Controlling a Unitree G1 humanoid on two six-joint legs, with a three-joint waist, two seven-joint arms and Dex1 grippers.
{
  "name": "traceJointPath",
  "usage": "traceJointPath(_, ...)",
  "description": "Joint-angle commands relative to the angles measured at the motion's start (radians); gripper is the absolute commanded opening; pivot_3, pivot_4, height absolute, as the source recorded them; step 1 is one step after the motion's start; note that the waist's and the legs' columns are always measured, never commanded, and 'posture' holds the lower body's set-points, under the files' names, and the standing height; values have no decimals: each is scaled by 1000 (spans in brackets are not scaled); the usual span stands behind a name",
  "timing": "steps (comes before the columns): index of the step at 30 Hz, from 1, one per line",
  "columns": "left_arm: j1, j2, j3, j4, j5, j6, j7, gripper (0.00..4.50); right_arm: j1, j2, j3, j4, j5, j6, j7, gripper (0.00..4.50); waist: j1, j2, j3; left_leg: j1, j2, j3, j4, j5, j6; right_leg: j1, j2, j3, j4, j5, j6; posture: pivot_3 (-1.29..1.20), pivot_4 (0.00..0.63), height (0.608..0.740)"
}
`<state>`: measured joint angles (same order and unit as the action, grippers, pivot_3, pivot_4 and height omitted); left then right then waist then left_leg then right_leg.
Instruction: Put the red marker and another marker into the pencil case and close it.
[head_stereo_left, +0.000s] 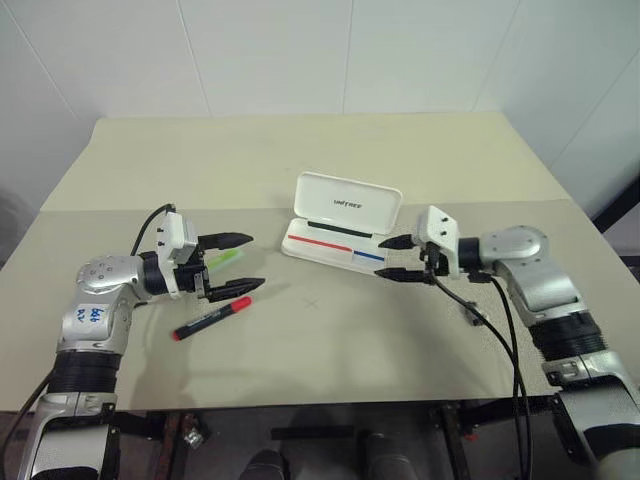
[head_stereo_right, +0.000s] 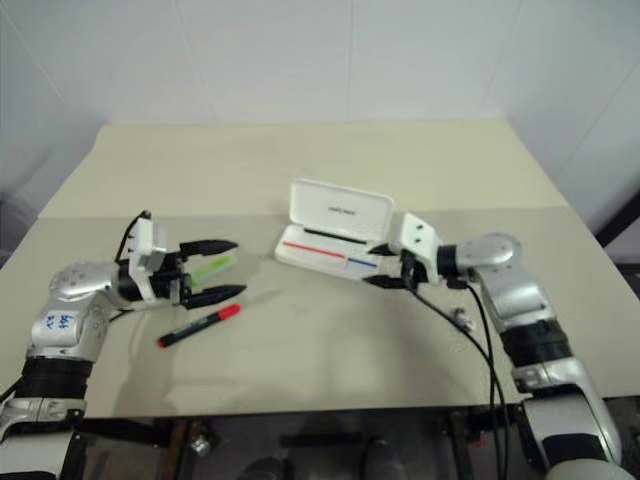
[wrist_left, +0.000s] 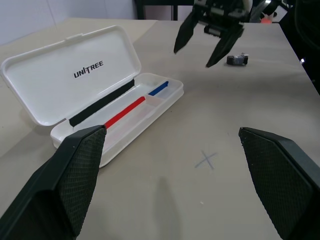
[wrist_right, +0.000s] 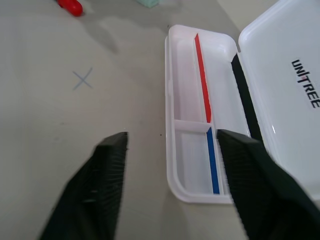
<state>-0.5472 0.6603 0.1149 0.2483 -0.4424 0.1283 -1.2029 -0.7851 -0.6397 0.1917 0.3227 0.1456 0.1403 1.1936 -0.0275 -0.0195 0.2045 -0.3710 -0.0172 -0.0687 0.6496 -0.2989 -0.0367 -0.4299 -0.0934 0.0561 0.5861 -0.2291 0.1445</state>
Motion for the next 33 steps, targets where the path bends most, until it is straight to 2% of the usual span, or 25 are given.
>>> traceJointPath(1,-39,-21,-11,-5,10,-17,9,4500,-54,26,36,50,-48,-50,20,1712,0,0,0,0,0,0,0,0,0,0,0,0,0,0,0,0,150,740)
traceJointPath(2,-40,-29,-17,-3,16,-23,12,4500,-69,41,42,66,-57,-53,15,1386,-1,0,0,0,0,0,0,0,0,0,0,0,0,0,0,0,150,740)
traceJointPath(12,-37,-41,-11,-17,21,-27,32,4500,-188,118,96,229,-139,-72,41,1386,-4,0,0,0,0,0,0,0,0,-1,0,0,2,0,0,0,150,740)
traceJointPath(33,-44,-47,-8,-26,17,-47,55,4500,-283,122,126,471,-270,-128,64,1386,-7,0,0,0,0,0,0,0,0,-1,0,0,2,0,0,0,150,740)
